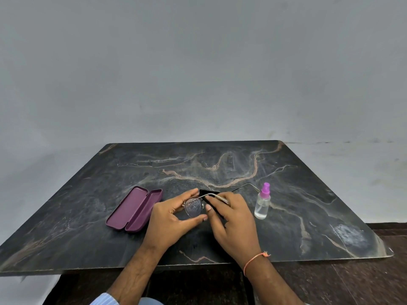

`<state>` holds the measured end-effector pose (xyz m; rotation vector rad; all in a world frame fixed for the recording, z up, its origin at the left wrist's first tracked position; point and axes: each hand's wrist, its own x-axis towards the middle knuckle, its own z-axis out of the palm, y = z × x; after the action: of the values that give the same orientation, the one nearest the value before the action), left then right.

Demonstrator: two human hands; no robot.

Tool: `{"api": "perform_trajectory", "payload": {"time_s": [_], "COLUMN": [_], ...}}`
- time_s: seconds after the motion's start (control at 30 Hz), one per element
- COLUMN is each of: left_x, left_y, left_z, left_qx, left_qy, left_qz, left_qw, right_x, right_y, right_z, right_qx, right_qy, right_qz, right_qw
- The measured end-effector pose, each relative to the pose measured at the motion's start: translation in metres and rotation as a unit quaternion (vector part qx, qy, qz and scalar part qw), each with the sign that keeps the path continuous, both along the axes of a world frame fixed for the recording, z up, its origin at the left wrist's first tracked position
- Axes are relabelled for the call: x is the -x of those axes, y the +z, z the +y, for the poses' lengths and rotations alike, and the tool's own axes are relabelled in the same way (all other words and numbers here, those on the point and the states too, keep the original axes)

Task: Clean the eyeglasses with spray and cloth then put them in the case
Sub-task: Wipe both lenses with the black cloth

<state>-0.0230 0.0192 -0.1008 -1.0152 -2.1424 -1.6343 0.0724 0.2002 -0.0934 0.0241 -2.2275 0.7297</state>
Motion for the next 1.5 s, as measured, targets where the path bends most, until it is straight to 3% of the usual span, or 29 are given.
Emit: {"api": "perform_trajectory", "payload": {"time_s": [0.47, 0.7, 0.93, 1.13, 1.37, 1.5], "left_x": [-0.001, -0.004, -0.005, -0.007, -0.008, -0.008], "left_y": [0.000, 0.001, 0.004, 0.004, 0.008, 0.007], "left_z": [0.001, 0.001, 0.001, 0.002, 0.003, 0.003], "left_qx": [0.048, 0.059, 0.082, 0.070, 0.091, 0.095], "left_qy": [0.020, 0.029, 0.031, 0.034, 0.035, 0.036], "left_qz": [0.024, 0.041, 0.045, 0.042, 0.049, 0.053], "left_qw": [0.998, 0.997, 0.995, 0.996, 0.994, 0.993], "right_x": [0.001, 0.003, 0.000, 0.004, -0.002, -0.002], "right_y": [-0.002, -0.001, 0.000, 0.000, 0.002, 0.000], "right_z": [-0.001, -0.003, -0.002, -0.002, -0.002, -0.001], "right_qx": [-0.043, -0.053, -0.032, -0.033, -0.010, -0.022], "right_qy": [0.100, 0.046, 0.132, 0.053, 0.122, 0.084], "right_qz": [-0.003, 0.009, -0.006, -0.001, -0.003, 0.017], "right_qw": [0.994, 0.998, 0.991, 0.998, 0.993, 0.996]}}
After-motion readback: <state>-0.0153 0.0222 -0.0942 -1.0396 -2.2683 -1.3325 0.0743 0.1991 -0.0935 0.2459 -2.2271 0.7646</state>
